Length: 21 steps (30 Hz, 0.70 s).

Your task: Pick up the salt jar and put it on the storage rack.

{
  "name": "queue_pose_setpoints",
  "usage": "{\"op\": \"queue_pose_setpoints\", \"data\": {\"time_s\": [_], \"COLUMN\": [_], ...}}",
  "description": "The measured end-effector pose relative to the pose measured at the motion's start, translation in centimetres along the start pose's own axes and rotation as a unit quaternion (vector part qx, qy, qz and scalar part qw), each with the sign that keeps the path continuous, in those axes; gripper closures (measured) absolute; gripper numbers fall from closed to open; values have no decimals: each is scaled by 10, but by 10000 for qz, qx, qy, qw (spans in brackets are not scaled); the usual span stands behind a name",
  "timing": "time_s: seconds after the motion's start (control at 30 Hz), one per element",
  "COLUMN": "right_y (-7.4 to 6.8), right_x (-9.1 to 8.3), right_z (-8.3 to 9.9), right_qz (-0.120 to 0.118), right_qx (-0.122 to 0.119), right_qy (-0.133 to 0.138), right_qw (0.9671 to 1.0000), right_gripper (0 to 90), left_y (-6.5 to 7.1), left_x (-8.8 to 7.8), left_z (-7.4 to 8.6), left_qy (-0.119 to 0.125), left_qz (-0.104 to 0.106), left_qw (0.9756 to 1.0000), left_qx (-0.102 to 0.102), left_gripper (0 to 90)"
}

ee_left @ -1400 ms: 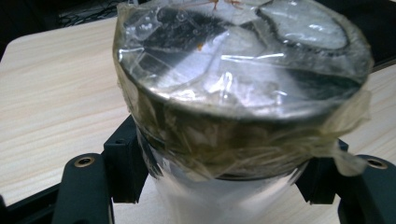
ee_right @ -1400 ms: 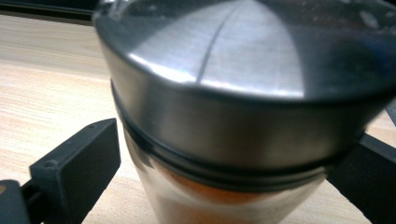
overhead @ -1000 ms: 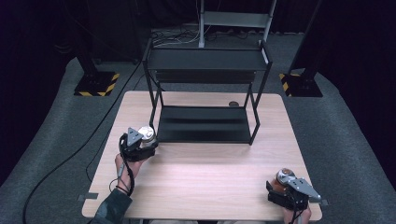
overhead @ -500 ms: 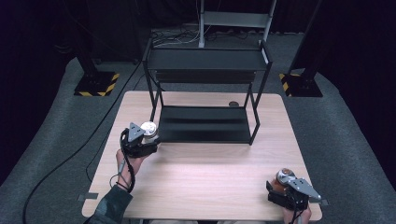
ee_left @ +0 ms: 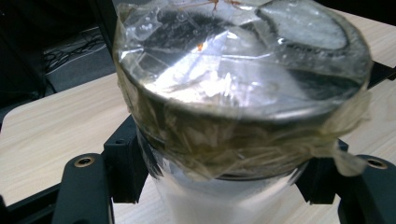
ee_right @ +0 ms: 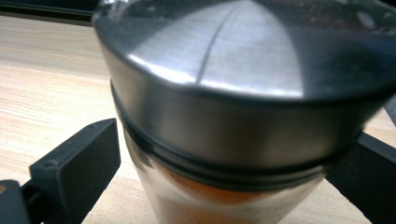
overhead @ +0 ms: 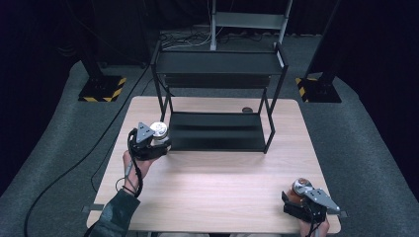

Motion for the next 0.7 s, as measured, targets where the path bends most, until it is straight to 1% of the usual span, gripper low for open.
{"op": "queue_pose_setpoints", "data": {"time_s": [0.17,0.3,0.4,0.7], "right_y": [0,0,0,0], "right_x": [0,0,0,0], "right_z": [0,0,0,0], "right_qz": [4,4,2,5], "right_qx": [-12,-11,-5,1], "right_qy": [0,3,-3,1], "right_qw": [10000,10000,10000,10000], "right_gripper": [0,0,0,0], "left_y": [-2,-4,-3,-3], "left_x": [0,1,2,1], "left_z": [-5,-8,-10,-15], "left_qy": [-15,-23,-57,-44], "left_qz": [15,100,106,131], "left_qw": [10000,9999,9999,9999], "left_qx": [19,-18,17,68], "left_gripper": [310,310,310,310]}}
Point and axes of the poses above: each handheld gripper's, and its own axes: x roughly forward along the jaws, z roughly out of its underside, y roughly to its right, the point moved 8 cm from there along x, roughly forward along the jaws, and after that the axes turned 8 degrees about -y, right-handed, at the moved point
